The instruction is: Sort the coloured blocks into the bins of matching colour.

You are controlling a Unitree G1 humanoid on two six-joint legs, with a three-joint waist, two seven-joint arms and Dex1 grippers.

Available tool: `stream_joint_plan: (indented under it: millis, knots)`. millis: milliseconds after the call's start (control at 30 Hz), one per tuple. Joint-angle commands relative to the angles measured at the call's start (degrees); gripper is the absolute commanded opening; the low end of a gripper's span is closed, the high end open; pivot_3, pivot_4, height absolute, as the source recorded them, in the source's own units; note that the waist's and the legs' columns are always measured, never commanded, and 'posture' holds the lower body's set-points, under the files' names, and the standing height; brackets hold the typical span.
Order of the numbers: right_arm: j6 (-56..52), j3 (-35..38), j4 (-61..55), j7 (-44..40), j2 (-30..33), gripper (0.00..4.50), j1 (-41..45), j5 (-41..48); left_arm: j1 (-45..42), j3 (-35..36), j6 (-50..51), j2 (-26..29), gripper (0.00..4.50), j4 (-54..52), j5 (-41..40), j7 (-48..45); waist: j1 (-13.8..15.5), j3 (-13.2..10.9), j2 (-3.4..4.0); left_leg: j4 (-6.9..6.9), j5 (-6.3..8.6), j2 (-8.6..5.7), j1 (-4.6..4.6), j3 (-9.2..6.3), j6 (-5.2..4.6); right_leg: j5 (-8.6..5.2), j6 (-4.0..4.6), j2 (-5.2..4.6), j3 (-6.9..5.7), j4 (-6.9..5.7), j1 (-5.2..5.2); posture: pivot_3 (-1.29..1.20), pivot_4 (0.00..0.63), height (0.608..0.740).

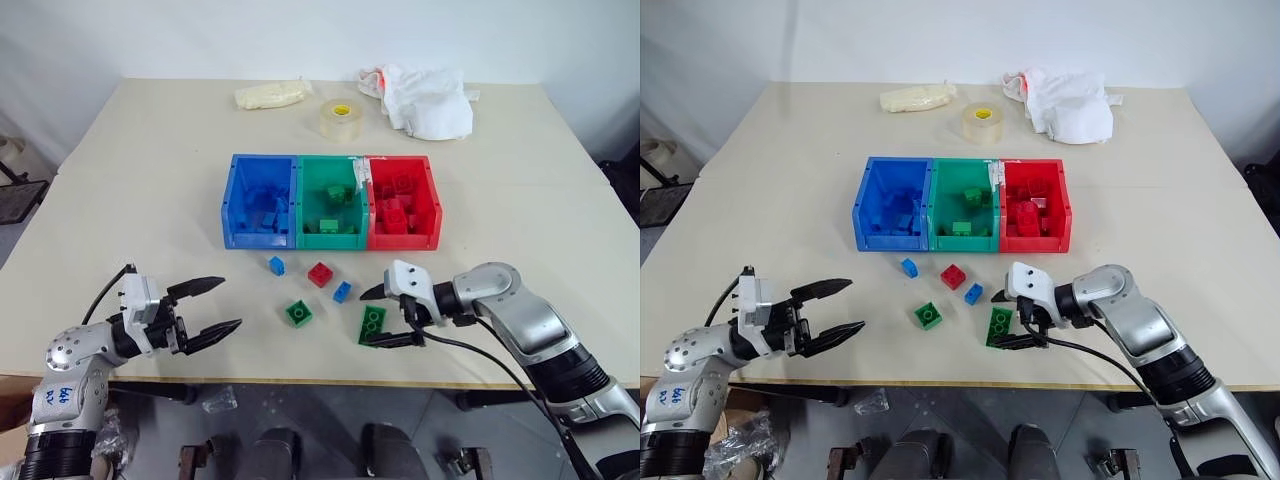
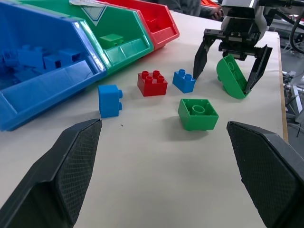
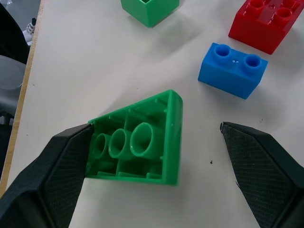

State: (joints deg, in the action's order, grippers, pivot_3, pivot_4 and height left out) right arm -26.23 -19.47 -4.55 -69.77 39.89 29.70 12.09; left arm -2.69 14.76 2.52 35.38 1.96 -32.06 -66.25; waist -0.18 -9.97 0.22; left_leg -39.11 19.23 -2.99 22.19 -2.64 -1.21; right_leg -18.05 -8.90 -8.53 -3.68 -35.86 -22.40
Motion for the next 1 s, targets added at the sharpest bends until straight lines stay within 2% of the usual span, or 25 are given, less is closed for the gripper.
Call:
stream_joint_plan:
  millis: [33,300,467,600,767,867,967,1000]
  knots:
    - [0.4,0.4,-1.5,-0.4,-0.7,3.87,-0.6,0.7,0.4,1.0,-0.4,-0.4,4.50,-2.3,-1.1,0.5,0.0,0.0,0.00,0.00,0.00,0.00,0.00,0.00,0.00,0.00,0.00,0.00,0.00,0.00,0.00,0.00,0.150,0.740]
    - [-1.4,4.1,-4.9,0.1,-0.7,1.28,0.1,4.4,-1.3,0.3,-0.7,-1.3,4.50,-1.0,-0.5,0.6,0.0,0.0,0.00,0.00,0.00,0.00,-0.01,0.00,0.00,0.00,0.00,0.00,-0.01,0.01,0.01,0.00,0.150,0.740]
    - [-4.0,8.0,-6.2,1.2,-0.8,1.28,2.5,7.4,-1.6,0.2,-0.8,-1.6,4.50,-0.7,-0.4,0.5,0.0,0.0,0.00,0.00,0.00,-0.01,0.01,0.01,0.00,0.00,0.00,0.00,0.00,0.01,-0.01,0.00,0.150,0.740]
    - [-2.8,9.7,-2.0,2.9,-2.2,1.28,8.5,7.0,-1.8,0.1,-1.0,-1.8,4.50,-0.5,-0.3,0.3,0.0,0.0,0.00,0.01,0.00,0.00,0.01,0.02,0.00,0.00,0.00,0.00,0.00,0.01,-0.02,0.00,0.150,0.740]
    - [3.1,9.4,12.0,6.3,-8.7,1.28,20.3,3.7,-2.4,-0.2,-1.4,-2.0,4.50,0.1,-0.1,0.1,-0.6,0.0,0.00,0.04,0.00,0.02,0.00,0.04,0.01,0.00,0.01,0.02,0.00,-0.04,-0.08,0.00,0.150,0.740]
    - [10.1,8.6,26.9,9.6,-14.1,1.28,29.1,-0.5,-2.7,-0.5,-1.7,-2.1,4.50,0.2,-0.1,-0.2,-1.3,0.0,0.00,0.05,0.00,-0.01,0.01,0.00,0.01,0.00,0.01,0.01,-0.03,-0.05,-0.07,0.00,0.150,0.740]
    - [17.5,8.8,42.5,15.1,-18.3,1.93,36.5,-5.1,-3.2,-0.7,-2.8,-2.3,4.50,0.4,0.2,-0.5,-1.7,0.0,0.01,0.06,0.00,-0.06,-0.01,-0.02,0.01,0.00,0.01,0.00,-0.03,-0.09,-0.07,0.00,0.150,0.740]
    - [19.0,8.6,46.8,16.3,-19.2,2.26,38.5,-6.5,-3.6,-0.7,-3.4,-2.5,4.50,0.6,0.3,-0.4,-1.8,0.0,0.01,0.12,0.00,-0.06,0.00,-0.06,0.01,0.00,0.01,0.00,-0.05,-0.08,-0.09,0.00,0.150,0.740]
